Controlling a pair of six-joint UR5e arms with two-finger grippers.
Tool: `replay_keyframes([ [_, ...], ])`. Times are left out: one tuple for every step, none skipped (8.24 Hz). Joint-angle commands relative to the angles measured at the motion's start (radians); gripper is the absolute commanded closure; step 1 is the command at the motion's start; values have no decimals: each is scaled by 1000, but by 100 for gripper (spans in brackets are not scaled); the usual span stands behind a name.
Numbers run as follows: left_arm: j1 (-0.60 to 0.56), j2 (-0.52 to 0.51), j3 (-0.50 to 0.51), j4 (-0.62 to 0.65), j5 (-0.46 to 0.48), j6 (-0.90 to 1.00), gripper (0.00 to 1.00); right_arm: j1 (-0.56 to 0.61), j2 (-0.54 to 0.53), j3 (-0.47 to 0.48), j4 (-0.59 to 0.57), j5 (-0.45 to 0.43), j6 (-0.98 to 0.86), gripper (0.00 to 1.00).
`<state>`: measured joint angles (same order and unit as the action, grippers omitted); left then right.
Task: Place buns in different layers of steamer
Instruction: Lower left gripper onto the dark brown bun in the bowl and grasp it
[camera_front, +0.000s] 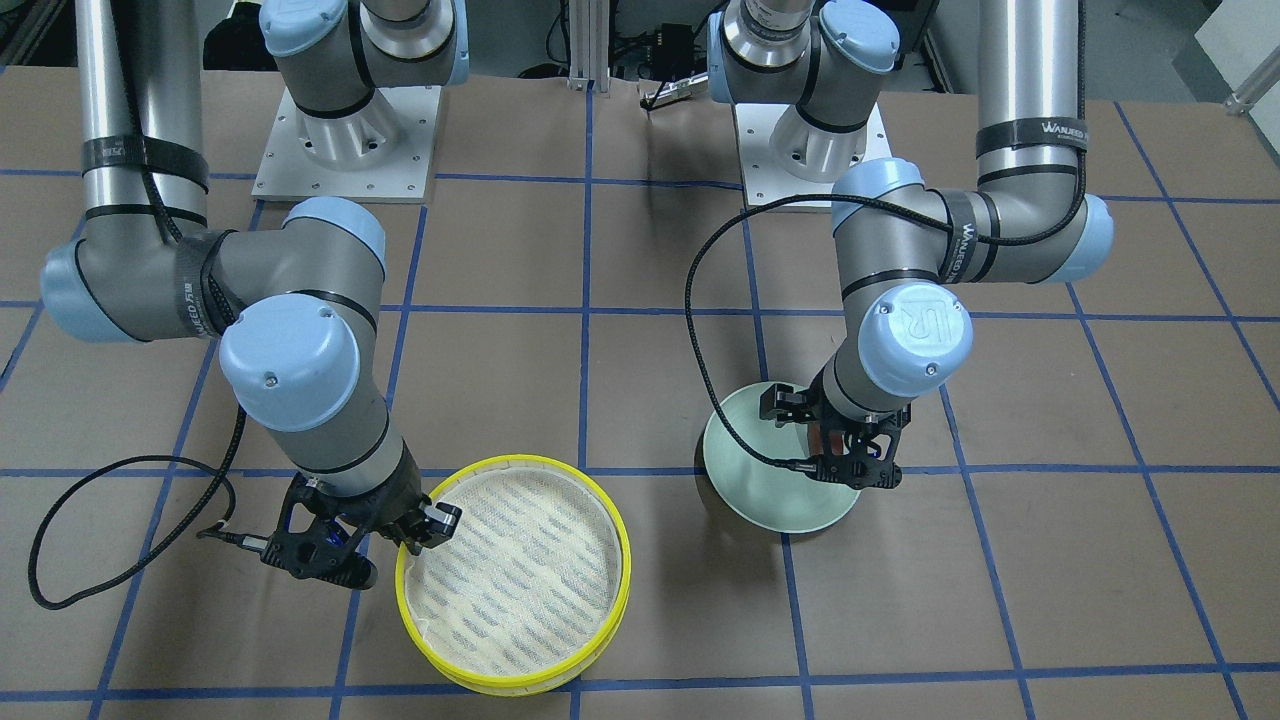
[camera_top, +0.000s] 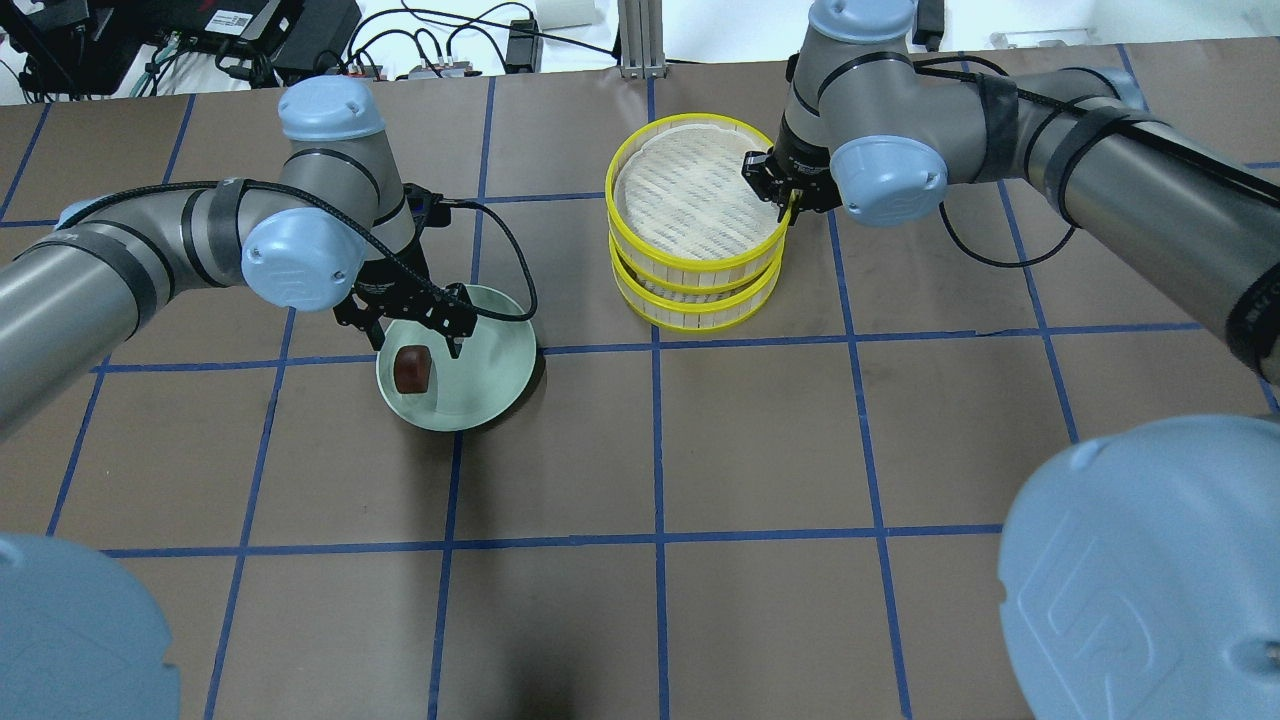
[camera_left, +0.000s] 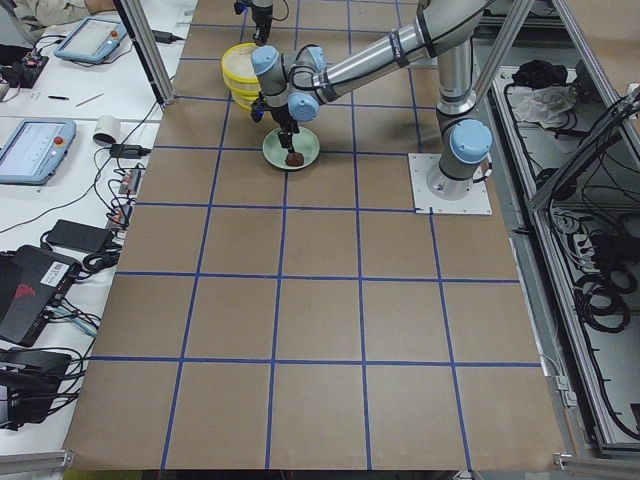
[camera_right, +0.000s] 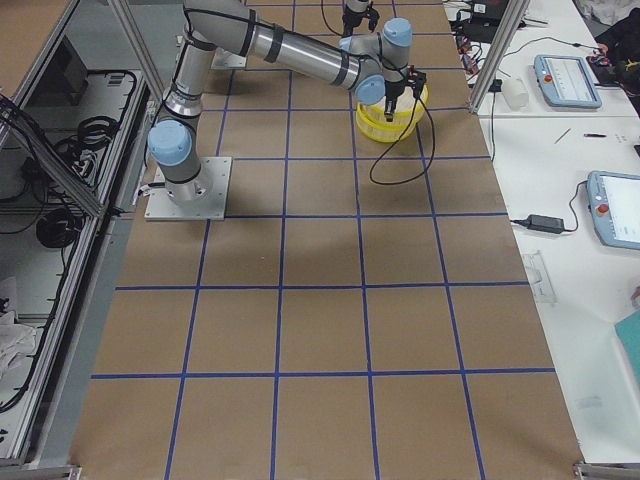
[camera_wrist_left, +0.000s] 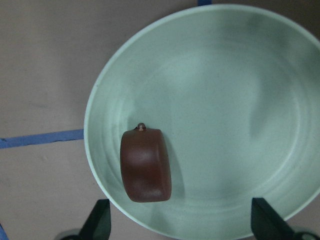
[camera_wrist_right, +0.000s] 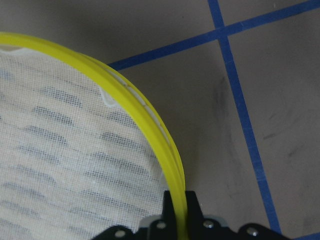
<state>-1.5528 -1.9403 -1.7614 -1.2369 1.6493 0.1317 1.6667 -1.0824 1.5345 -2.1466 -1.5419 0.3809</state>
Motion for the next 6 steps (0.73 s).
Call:
replay_keyframes([
  [0, -60, -4, 36, 3, 2, 0, 24, -4, 1, 10, 0, 21, 100],
  [2, -78, -4, 40, 4, 2, 0, 30, -2, 1, 8, -3, 30, 100],
  [0, -84, -6, 40, 4, 2, 0, 30, 4, 1, 8, -12, 13, 100],
  [2, -89, -4, 39, 6, 3, 1, 30, 2, -1, 8, -15, 16, 100],
  [0, -89, -6, 40, 9, 3, 3, 30, -2, -4, 8, -20, 18, 100],
  [2, -89, -4, 37, 10, 2, 21, 30, -5, -4, 10, -24, 16, 100],
])
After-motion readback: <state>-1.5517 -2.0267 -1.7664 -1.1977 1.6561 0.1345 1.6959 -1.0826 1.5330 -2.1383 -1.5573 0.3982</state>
